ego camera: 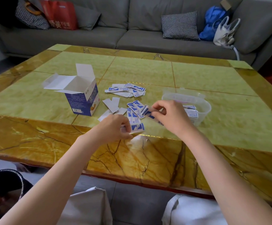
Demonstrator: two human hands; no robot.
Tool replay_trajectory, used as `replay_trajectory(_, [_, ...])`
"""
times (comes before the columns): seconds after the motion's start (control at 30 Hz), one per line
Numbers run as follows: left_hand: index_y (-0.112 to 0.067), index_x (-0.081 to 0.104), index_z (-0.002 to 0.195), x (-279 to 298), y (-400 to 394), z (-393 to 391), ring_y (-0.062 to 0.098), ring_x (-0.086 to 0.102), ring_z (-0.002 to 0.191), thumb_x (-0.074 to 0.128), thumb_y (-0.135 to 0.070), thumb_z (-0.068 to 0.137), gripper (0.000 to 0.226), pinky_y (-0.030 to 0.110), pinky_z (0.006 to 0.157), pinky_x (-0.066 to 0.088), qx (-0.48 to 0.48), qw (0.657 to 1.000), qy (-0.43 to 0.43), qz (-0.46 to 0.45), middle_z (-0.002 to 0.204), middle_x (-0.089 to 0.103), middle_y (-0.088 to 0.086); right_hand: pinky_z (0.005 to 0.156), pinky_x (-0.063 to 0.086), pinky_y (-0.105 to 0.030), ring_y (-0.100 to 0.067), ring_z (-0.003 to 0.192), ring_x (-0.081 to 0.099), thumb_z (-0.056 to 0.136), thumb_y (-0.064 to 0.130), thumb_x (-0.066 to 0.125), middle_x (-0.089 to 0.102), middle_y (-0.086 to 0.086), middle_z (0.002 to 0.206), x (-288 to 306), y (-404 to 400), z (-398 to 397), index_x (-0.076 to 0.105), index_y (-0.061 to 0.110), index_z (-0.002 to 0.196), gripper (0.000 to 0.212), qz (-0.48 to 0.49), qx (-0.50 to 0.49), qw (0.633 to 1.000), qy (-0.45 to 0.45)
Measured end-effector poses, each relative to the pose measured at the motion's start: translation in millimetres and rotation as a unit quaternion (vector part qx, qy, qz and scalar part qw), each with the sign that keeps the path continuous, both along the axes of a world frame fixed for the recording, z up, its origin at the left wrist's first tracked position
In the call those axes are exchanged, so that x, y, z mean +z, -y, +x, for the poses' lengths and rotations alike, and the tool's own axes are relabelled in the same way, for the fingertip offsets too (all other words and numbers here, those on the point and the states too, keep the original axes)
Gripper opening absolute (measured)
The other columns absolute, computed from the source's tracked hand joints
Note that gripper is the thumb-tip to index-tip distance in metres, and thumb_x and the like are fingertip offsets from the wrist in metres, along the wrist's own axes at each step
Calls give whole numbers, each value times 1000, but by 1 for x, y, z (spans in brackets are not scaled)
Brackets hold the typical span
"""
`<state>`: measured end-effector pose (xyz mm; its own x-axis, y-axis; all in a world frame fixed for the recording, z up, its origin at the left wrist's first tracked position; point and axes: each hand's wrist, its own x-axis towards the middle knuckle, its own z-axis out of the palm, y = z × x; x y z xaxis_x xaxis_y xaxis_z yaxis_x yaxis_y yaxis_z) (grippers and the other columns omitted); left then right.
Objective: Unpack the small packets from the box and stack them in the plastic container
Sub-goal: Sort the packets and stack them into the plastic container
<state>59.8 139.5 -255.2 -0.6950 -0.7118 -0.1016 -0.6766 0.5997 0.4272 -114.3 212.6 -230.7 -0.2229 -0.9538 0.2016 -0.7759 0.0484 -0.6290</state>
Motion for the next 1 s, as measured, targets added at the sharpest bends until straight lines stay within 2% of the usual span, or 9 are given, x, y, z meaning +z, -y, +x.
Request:
replay_trajectory(0.23, [-19, 58, 86, 5, 3, 3, 13, 61, 89, 65, -12, 82, 11, 17, 68, 48, 40, 992, -119, 13, 95, 64, 0, 69, 35, -21, 5, 64, 37, 85, 14, 64, 50, 8, 106, -3, 4, 1, 62, 20, 83, 6, 59, 37, 997, 28])
replay_trajectory(0.33, [-17, 61, 82, 7, 1, -3, 8, 60, 74, 67, -13, 82, 7, 16, 63, 45, 148, 951, -268, 45, 83, 66, -3, 55, 38, -20, -6, 57, 42, 87, 11, 60, 58, -3, 86, -4, 3, 9, 57, 19, 76, 14, 62, -26, 962, 265])
replay_trajectory(0.4, [-18, 62, 79, 9, -3, -11, 9, 61, 70, 67, -11, 81, 9, 21, 67, 48, 183, 916, -345, 97, 78, 68, -3, 41, 34, -16, -10, 54, 48, 89, 4, 57, 60, -5, 72, -3, 2, 18, 57, 12, 79, 12, 79, -41, 871, 484])
replay_trajectory(0.47, [-21, 61, 79, 6, -7, -19, 12, 64, 70, 64, -11, 83, 11, 24, 67, 49, 165, 925, -324, 115, 80, 71, 1, 39, 34, -14, -9, 52, 51, 89, 0, 56, 62, -5, 72, -7, 6, 24, 58, 10, 80, 13, 60, -56, 825, 559])
replay_trajectory(0.57, [-17, 58, 93, 3, -6, -22, 8, 62, 72, 59, -13, 86, 7, 20, 63, 45, 151, 949, -251, 114, 88, 72, -2, 50, 39, -16, -10, 63, 57, 91, 5, 53, 64, -5, 85, -15, 20, 27, 54, 12, 92, 7, -14, -108, 908, 405])
replay_trajectory(0.67, [-15, 59, 106, 3, 6, -15, 14, 62, 98, 54, -11, 88, 19, 30, 87, 51, 212, 937, -251, 120, 105, 66, -2, 51, 39, -17, -13, 64, 55, 93, 6, 48, 56, 1, 78, -16, 37, 28, 39, 15, 107, 19, -60, -146, 972, 173])
replay_trajectory(0.77, [-11, 59, 115, 1, 15, -11, 21, 59, 103, 50, -11, 90, 26, 38, 96, 49, 276, 910, -249, 181, 108, 61, 3, 61, 43, -26, -24, 81, 55, 93, 5, 47, 56, -7, 85, -20, 62, 22, 45, 7, 113, 21, -6, -151, 987, 51])
replay_trajectory(0.87, [-5, 60, 115, 0, 21, -15, 24, 59, 96, 49, -9, 91, 27, 38, 95, 49, 296, 879, -274, 255, 101, 61, 9, 70, 44, -34, -22, 87, 46, 91, 6, 46, 56, -13, 85, -19, 84, 18, 47, 11, 69, 23, 67, -145, 987, 37])
replay_trajectory(1.0, [1, 59, 110, 3, 29, -19, 23, 56, 94, 49, -8, 93, 22, 35, 92, 51, 325, 816, -343, 333, 103, 57, 15, 74, 37, -32, -26, 92, 46, 93, 12, 44, 53, -11, 85, -11, 109, 40, 52, 5, 78, 18, 162, -80, 983, 32])
